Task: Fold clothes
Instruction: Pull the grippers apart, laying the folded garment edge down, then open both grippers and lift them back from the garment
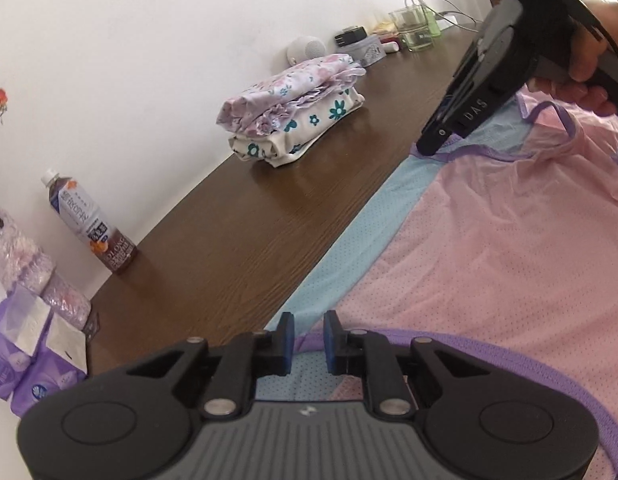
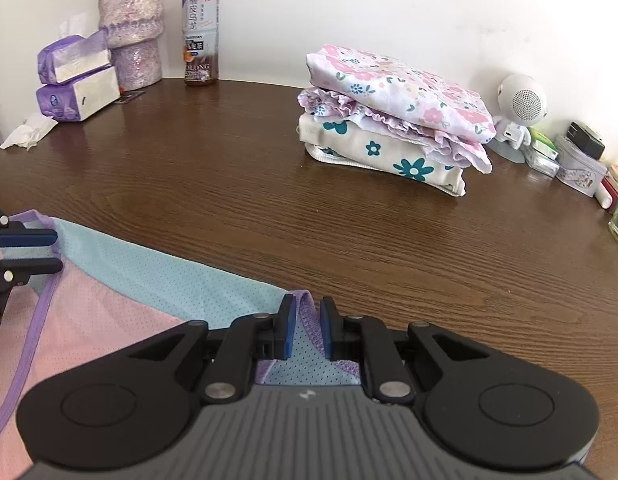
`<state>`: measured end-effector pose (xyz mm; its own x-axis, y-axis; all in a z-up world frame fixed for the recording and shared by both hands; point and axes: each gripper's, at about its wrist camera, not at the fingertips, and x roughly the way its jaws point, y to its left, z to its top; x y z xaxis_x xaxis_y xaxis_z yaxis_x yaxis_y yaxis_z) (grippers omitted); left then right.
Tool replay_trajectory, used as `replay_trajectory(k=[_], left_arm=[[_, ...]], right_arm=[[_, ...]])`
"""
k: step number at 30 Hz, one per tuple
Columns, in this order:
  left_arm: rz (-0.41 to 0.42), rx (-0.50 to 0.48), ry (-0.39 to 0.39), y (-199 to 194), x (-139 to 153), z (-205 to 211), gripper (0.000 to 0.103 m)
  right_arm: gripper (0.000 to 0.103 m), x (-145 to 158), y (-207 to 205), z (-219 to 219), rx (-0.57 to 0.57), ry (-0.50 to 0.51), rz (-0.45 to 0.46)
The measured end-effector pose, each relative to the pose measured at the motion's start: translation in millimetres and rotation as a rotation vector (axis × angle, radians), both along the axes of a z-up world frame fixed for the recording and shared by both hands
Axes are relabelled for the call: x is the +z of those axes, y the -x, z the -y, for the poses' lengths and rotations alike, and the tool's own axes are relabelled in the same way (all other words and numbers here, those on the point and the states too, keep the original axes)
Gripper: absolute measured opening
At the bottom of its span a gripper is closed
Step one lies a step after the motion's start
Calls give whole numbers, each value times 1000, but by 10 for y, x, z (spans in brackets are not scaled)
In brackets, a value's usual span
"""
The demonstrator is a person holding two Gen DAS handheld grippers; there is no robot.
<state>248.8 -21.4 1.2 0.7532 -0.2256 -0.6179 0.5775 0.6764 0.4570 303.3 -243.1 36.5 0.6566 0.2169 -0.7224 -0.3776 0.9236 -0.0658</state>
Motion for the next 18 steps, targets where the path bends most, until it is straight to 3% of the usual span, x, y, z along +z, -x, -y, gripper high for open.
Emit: replay_trajectory(k=[5, 7, 10, 16, 18], left_arm=[[36, 33, 19, 155, 76, -78, 26], [62, 33, 34, 304, 134, -109, 39], [71, 41, 98, 556, 237, -143, 57], [44, 42, 255, 1065, 370, -127, 77], [29, 39, 286, 1211, 365, -85, 80]], right_arm=[[22, 255, 285, 141, 10, -73, 51], [36, 375, 522, 205, 25, -86, 77], [46, 472, 911, 278, 44, -79, 107], [68, 436, 1644, 340, 8, -19, 158], [71, 398, 1833, 345, -18, -6, 177]])
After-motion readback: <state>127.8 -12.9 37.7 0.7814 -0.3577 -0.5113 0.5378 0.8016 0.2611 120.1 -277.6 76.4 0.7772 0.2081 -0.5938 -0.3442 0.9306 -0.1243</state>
